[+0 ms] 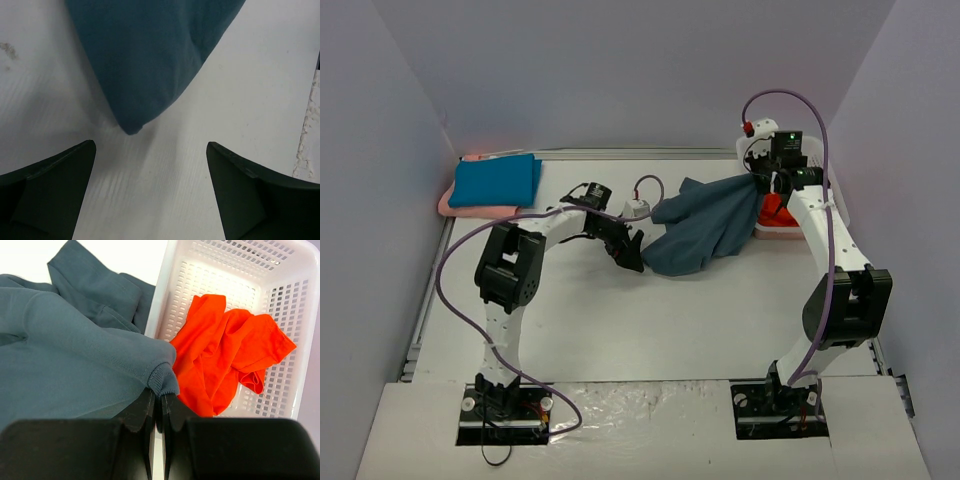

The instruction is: Fold and stack the t-shirts

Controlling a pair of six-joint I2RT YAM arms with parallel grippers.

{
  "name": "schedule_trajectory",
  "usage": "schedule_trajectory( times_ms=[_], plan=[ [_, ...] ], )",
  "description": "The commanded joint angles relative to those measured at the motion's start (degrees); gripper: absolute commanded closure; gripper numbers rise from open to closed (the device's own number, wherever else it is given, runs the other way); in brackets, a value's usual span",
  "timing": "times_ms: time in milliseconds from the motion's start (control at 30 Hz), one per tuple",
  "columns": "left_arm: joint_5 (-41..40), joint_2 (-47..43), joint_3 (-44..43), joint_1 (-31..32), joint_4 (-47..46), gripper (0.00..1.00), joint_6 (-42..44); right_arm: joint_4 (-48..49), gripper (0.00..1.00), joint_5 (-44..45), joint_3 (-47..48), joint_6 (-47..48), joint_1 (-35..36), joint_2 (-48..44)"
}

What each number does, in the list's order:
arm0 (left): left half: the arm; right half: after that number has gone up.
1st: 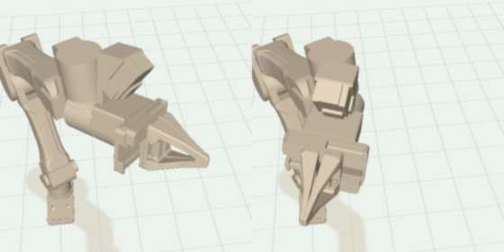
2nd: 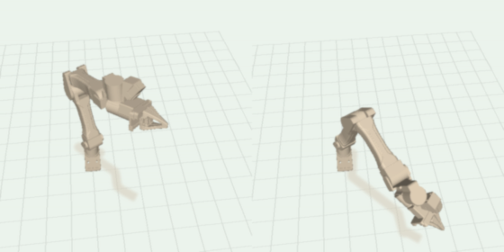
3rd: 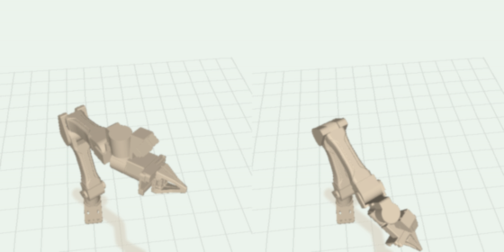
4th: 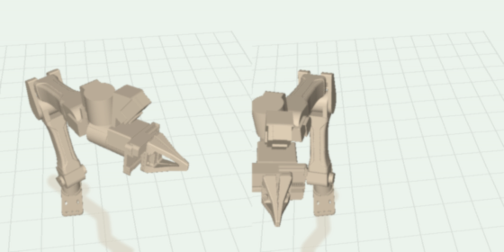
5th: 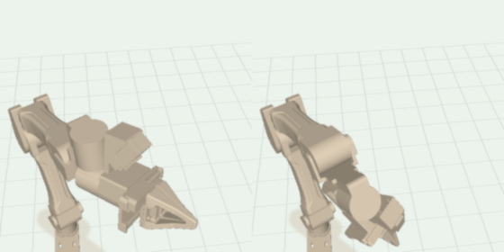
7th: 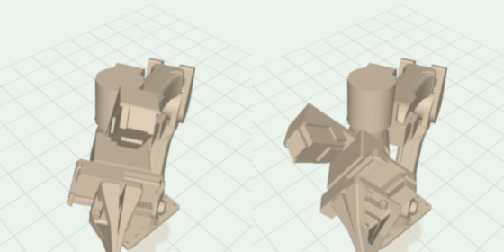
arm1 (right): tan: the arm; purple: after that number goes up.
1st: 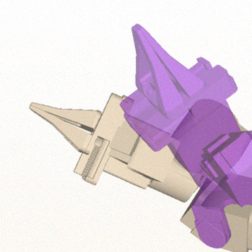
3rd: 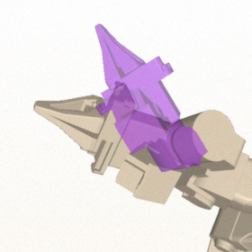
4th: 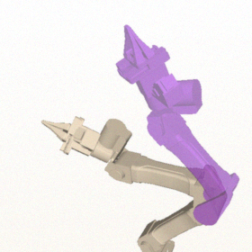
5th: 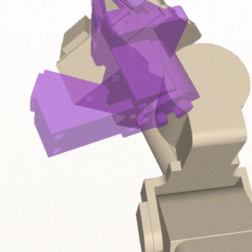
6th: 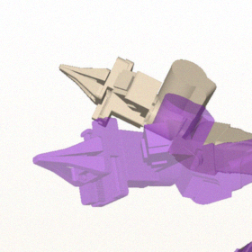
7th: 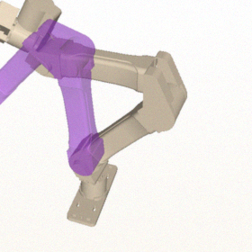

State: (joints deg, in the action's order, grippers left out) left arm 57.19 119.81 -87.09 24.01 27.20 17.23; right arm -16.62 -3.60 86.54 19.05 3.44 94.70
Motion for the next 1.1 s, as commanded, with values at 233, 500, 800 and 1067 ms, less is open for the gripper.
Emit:
schedule_trajectory(
  times_ms=[233,500,800,1067],
  plan=[
    [2.4,4.5,-4.7,6.4,-5.3,0.13,-4.0,2.0,1.00,-0.4,0.2,-0.9,-0.7,0.3],
    [1.1,8.0,-11.5,7.2,6.1,0.98,4.2,2.0,1.00,-0.5,-2.0,-0.1,-0.8,0.4],
    [-15.7,-5.6,-6.3,-1.3,17.9,0.98,15.2,1.5,1.00,0.1,-1.6,0.9,-1.1,-4.1],
    [-31.5,-27.6,-9.1,-9.5,20.3,0.98,19.2,0.4,1.00,-1.0,7.6,1.8,-1.2,-6.6]
  ],
)
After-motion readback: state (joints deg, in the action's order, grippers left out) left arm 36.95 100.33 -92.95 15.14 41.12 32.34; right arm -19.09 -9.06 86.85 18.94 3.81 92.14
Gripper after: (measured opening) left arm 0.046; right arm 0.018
